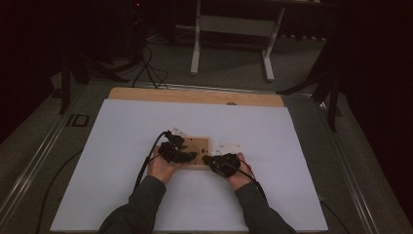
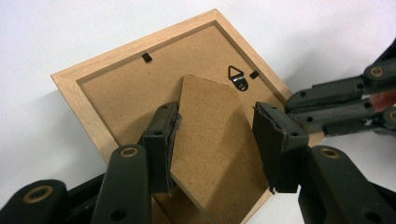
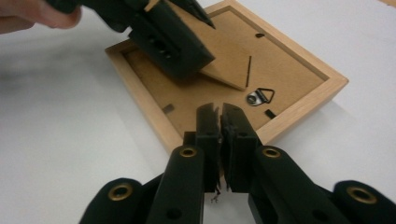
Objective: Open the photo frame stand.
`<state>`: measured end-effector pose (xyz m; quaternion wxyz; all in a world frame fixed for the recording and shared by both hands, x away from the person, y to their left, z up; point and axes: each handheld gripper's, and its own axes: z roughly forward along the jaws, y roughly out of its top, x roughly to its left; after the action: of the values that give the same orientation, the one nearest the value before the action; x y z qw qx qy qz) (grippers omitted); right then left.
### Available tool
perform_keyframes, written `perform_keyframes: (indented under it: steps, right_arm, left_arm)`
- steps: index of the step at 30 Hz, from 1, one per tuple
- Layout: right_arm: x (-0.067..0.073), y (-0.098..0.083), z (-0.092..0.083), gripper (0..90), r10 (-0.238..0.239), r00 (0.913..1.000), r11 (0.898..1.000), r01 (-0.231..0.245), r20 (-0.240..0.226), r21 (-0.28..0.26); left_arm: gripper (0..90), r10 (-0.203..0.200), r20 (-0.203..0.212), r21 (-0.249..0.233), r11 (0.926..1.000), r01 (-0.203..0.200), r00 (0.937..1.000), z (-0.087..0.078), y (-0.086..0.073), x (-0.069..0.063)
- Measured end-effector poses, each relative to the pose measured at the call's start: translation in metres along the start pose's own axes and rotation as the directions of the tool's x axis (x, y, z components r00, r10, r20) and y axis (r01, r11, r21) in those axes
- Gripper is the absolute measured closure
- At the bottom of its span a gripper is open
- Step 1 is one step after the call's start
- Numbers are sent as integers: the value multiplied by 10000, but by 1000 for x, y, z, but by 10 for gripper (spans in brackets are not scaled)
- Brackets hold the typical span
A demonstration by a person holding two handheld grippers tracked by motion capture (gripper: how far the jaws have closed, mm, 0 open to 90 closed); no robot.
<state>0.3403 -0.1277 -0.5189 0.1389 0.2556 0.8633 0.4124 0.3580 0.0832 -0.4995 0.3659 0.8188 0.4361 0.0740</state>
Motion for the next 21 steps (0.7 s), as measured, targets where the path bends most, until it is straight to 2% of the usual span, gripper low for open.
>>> perform_keyframes:
  steps: [8,14,21]
  right_arm:
    - [-12,2,-9,809,392,9983,9991,-384,430,-193]
    - [-20,4,-18,767,700,9955,9967,-672,635,-454]
    - [-26,6,-22,695,927,9939,9943,-892,593,-588]
  left_arm:
    - [528,510,-300,-154,9986,-515,9982,-3,-1,-7]
    - [527,731,-471,-350,9966,-748,9962,-5,-4,-11]
    - [527,1118,-756,-633,9912,-1167,9909,-7,-8,-16]
